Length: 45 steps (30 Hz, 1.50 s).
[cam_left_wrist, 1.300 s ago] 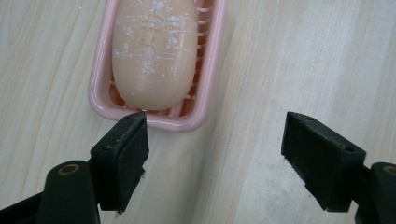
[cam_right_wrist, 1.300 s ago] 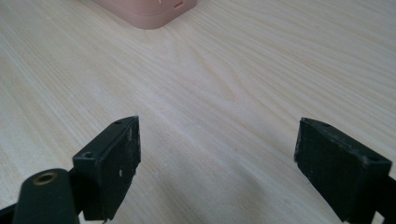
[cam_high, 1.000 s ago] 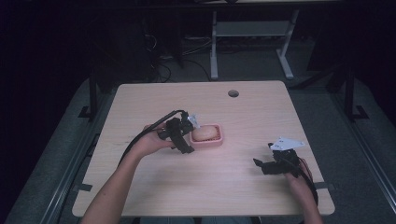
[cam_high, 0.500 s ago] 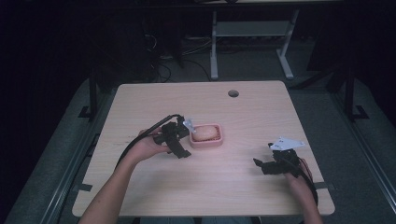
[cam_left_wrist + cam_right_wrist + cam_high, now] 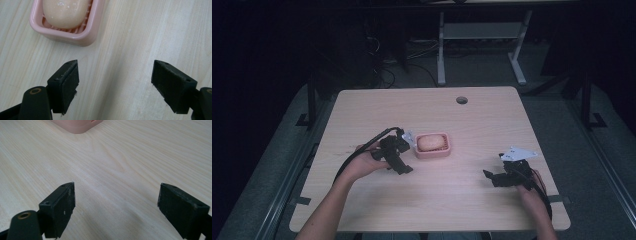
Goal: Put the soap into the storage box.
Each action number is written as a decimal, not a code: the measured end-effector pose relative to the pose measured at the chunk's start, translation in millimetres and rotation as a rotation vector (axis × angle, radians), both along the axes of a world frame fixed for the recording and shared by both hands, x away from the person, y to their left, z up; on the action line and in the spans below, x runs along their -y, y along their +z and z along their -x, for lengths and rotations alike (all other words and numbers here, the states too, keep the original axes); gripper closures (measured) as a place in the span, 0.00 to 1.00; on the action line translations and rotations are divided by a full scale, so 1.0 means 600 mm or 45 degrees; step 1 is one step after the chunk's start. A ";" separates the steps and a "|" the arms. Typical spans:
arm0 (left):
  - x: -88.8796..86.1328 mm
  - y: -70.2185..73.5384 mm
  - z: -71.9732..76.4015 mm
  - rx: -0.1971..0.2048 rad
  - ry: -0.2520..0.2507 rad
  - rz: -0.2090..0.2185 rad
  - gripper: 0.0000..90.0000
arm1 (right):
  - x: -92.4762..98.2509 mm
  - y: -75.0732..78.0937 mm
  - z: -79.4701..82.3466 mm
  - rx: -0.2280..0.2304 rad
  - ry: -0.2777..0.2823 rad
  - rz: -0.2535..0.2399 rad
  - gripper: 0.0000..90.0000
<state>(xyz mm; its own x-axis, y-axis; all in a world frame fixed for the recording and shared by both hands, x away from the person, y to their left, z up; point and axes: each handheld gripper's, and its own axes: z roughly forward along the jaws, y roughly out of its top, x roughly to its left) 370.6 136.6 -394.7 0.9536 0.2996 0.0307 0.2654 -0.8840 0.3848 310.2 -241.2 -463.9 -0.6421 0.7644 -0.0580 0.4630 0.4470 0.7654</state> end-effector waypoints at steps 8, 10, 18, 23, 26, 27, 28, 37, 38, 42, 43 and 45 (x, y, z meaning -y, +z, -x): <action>-0.008 -0.005 0.014 0.008 0.003 0.013 0.24 | -0.001 0.000 0.000 0.003 -0.004 0.004 0.15; -0.012 -0.007 0.020 0.013 0.000 0.012 0.24 | -0.001 0.000 0.000 0.001 -0.006 0.005 0.15; -0.022 -0.009 0.032 0.021 0.011 0.024 0.24 | -0.001 0.000 0.000 -0.001 -0.010 0.008 0.15; -0.031 -0.009 0.040 0.030 0.023 0.031 0.24 | -0.001 -0.001 0.000 -0.001 -0.017 0.007 0.15; -0.035 -0.010 0.049 0.040 0.025 0.030 0.24 | -0.001 -0.001 0.000 0.000 -0.012 0.012 0.15; -0.036 -0.011 0.051 0.044 0.027 0.031 0.24 | -0.001 -0.001 0.000 -0.002 -0.012 0.013 0.15; -0.036 -0.011 0.051 0.044 0.027 0.031 0.24 | -0.001 -0.001 0.000 -0.002 -0.012 0.013 0.15; -0.052 -0.021 0.068 0.043 0.042 0.053 0.24 | 0.000 -0.002 0.001 -0.008 -0.018 0.015 0.15; -0.052 -0.021 0.068 0.043 0.042 0.053 0.24 | 0.000 -0.002 0.001 -0.008 -0.017 0.018 0.15; -0.061 -0.024 0.072 0.045 0.057 0.061 0.24 | 0.000 -0.002 0.001 -0.009 -0.024 0.016 0.15; -0.061 -0.024 0.072 0.045 0.057 0.061 0.24 | 0.000 -0.003 0.001 -0.007 -0.021 0.018 0.15; -0.068 -0.026 0.075 0.042 0.058 0.058 0.24 | 0.000 -0.003 0.000 -0.009 -0.019 0.022 0.15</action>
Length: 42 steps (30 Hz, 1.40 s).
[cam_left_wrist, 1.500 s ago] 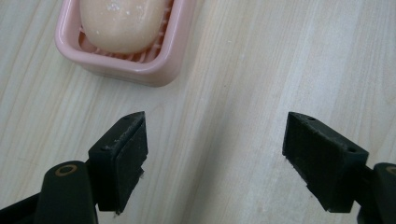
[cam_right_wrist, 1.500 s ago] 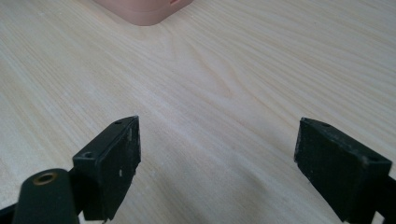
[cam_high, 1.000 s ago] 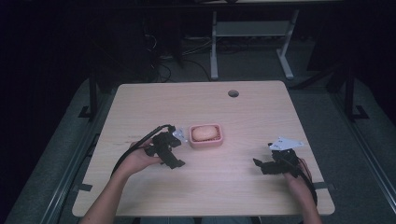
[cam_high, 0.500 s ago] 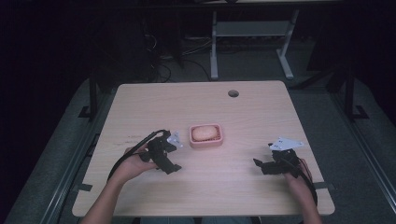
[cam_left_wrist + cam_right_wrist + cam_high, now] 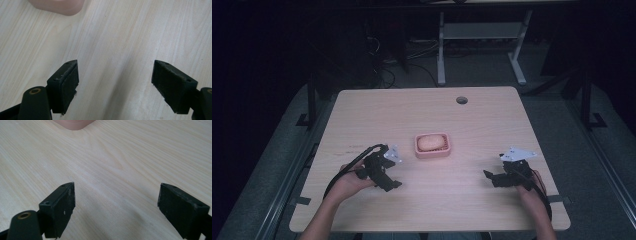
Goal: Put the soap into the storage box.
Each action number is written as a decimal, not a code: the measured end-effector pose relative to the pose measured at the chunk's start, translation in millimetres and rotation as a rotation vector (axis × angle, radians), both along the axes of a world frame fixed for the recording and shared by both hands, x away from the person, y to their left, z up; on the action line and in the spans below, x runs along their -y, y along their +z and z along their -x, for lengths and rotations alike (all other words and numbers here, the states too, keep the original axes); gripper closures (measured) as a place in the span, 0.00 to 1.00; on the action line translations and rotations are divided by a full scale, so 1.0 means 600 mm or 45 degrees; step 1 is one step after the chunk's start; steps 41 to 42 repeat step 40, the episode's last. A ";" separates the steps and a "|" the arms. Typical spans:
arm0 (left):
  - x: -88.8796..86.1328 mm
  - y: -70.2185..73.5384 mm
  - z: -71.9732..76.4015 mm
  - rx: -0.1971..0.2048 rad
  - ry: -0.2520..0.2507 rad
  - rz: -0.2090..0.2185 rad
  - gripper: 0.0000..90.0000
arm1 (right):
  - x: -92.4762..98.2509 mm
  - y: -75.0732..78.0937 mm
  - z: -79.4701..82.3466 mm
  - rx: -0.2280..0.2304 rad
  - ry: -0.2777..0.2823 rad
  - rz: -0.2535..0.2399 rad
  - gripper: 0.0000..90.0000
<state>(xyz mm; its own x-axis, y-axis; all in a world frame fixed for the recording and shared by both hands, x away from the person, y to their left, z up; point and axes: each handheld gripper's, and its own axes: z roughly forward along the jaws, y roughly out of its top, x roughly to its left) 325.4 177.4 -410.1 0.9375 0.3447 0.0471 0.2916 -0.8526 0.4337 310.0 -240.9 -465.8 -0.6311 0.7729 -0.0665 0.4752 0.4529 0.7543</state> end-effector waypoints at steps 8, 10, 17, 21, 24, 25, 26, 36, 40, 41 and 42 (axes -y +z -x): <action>-0.018 -0.008 0.010 0.011 0.015 0.009 0.24 | 0.003 -0.002 0.000 -0.005 -0.005 0.002 0.15; -0.021 -0.008 0.011 0.005 0.019 0.006 0.24 | 0.003 -0.002 0.000 -0.004 -0.005 0.001 0.15; -0.042 -0.013 0.019 0.010 0.049 0.014 0.24 | 0.003 -0.003 0.001 -0.010 -0.010 0.004 0.15; -0.050 -0.016 0.024 0.011 0.067 0.021 0.24 | 0.004 -0.003 0.001 -0.012 -0.011 0.005 0.15; -0.056 -0.017 0.024 0.018 0.069 0.014 0.24 | 0.005 -0.003 0.001 -0.013 -0.012 0.005 0.15; -0.056 -0.017 0.024 0.018 0.069 0.014 0.24 | 0.005 -0.003 0.001 -0.013 -0.012 0.005 0.15; -0.057 -0.017 0.025 0.017 0.074 0.022 0.24 | 0.006 -0.003 0.001 -0.014 -0.012 0.004 0.15; -0.076 -0.026 0.036 0.024 0.112 0.057 0.24 | 0.010 -0.003 0.002 -0.010 -0.013 0.003 0.15; -0.082 -0.033 0.042 0.018 0.125 0.053 0.24 | 0.011 -0.001 0.005 -0.006 -0.011 -0.002 0.15; -0.082 -0.033 0.042 0.018 0.125 0.053 0.24 | 0.011 -0.001 0.005 -0.006 -0.011 -0.002 0.15; -0.082 -0.033 0.042 0.018 0.125 0.053 0.24 | 0.011 -0.001 0.005 -0.006 -0.011 -0.002 0.15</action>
